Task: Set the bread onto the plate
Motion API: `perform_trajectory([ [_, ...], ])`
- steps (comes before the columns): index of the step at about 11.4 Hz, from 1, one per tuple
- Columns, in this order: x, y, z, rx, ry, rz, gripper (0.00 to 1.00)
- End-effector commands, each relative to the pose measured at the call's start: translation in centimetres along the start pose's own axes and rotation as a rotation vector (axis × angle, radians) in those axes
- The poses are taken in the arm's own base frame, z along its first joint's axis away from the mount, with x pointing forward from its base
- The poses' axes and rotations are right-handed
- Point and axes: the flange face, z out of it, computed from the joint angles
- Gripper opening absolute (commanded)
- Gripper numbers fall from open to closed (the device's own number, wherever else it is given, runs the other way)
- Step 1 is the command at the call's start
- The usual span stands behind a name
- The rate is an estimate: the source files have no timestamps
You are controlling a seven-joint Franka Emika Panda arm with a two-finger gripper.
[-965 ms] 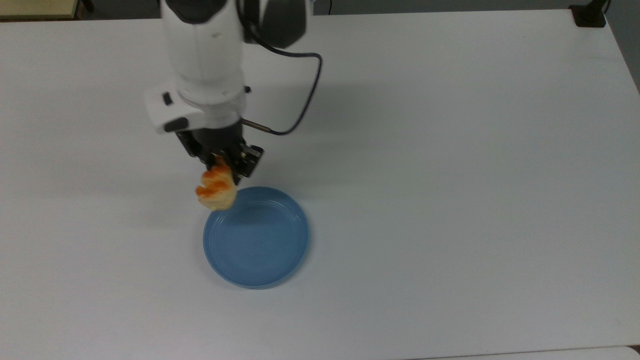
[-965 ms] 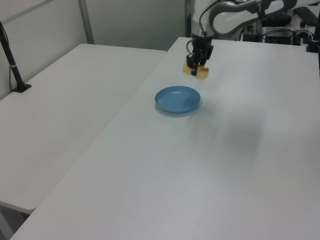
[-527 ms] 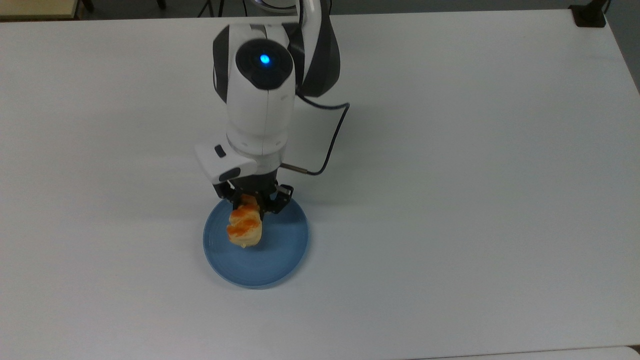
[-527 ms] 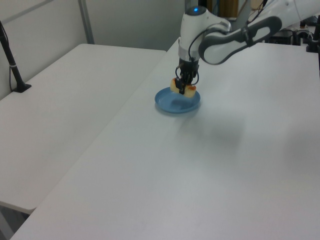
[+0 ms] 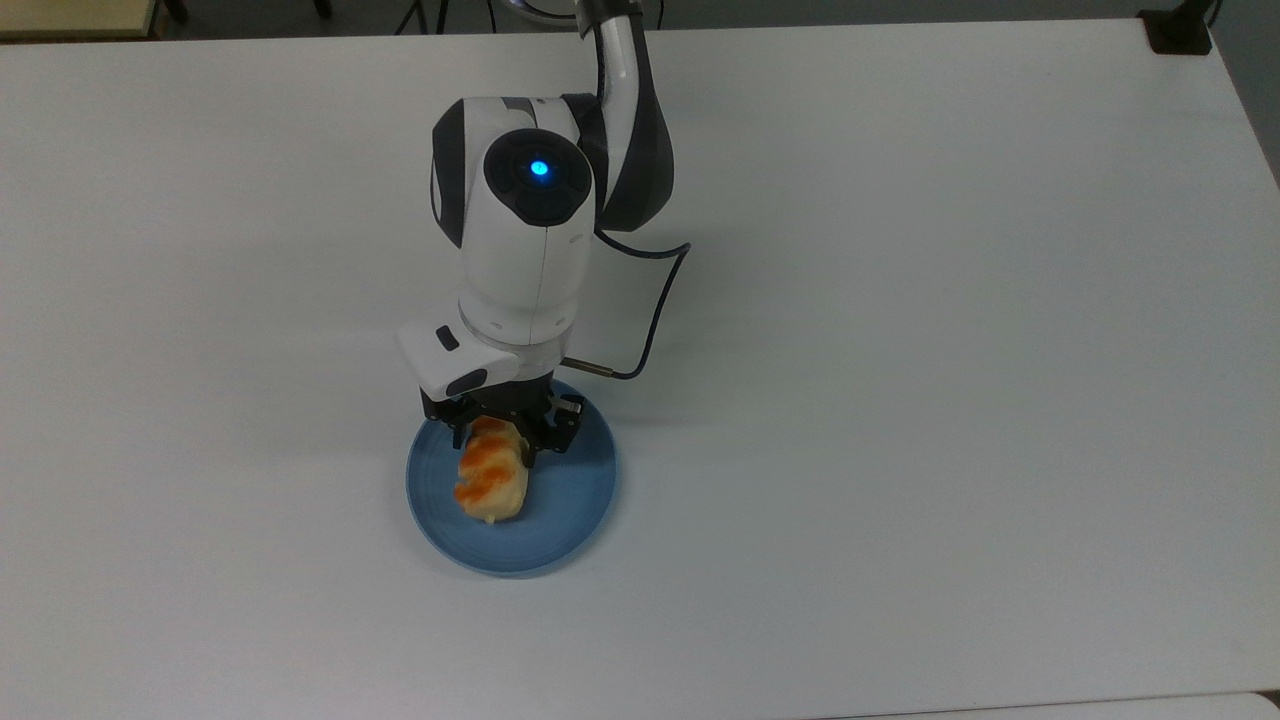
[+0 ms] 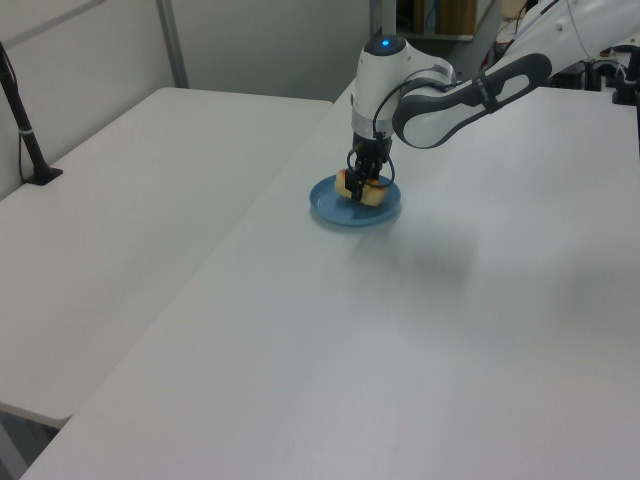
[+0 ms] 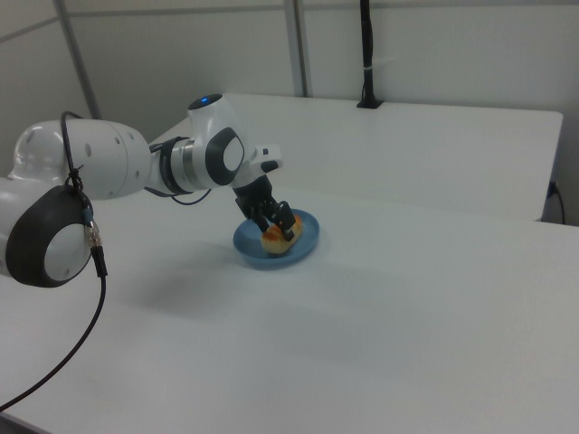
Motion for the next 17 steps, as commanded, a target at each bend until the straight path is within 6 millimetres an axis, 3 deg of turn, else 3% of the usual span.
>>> perform_trajectory([
  [1,0.9,1.2,-2.4,0.003,0.031,0.041,1.00],
  [2,1.1,1.7,-3.1,0.004,0.038,0.051,1.00],
  [3,1.7,3.8,-5.8,0.009,0.054,0.090,1.00],
  [5,1.0,9.1,-12.1,0.037,-0.051,0.220,1.00],
  [6,0.4,11.4,-15.8,0.059,-0.070,0.270,1.00],
  [10,-4.2,19.4,-27.5,0.088,-0.127,0.394,1.00],
  [12,-7.2,20.6,-30.9,0.081,-0.177,0.420,1.00],
  [14,-9.8,19.8,-32.5,0.069,-0.207,0.395,1.00],
  [17,-10.1,19.1,-32.7,0.100,-0.181,0.112,1.00],
])
